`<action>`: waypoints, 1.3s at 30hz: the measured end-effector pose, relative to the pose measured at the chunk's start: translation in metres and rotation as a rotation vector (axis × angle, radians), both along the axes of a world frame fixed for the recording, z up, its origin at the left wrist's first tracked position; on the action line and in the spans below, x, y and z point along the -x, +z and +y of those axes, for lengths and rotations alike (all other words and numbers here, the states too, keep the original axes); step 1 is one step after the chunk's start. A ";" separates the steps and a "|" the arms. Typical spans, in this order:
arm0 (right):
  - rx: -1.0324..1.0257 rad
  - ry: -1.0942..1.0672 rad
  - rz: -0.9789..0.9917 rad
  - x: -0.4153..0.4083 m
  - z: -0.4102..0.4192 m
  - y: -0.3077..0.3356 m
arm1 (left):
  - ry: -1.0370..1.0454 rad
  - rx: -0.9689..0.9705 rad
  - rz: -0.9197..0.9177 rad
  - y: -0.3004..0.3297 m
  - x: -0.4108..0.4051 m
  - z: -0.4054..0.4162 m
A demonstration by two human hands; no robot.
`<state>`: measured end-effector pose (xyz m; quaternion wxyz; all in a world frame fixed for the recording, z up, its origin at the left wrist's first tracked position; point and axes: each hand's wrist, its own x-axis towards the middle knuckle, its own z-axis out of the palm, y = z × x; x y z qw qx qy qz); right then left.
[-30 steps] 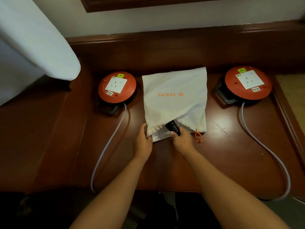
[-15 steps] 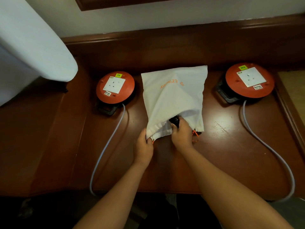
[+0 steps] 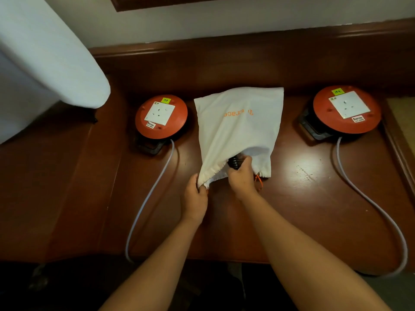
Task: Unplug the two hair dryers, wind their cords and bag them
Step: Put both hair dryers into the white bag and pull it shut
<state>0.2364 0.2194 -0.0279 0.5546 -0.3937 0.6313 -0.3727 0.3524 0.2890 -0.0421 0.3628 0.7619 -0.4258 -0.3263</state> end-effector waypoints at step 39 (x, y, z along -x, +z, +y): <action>0.016 0.004 0.015 0.033 0.003 0.000 | -0.601 -0.089 -0.634 -0.046 0.038 -0.006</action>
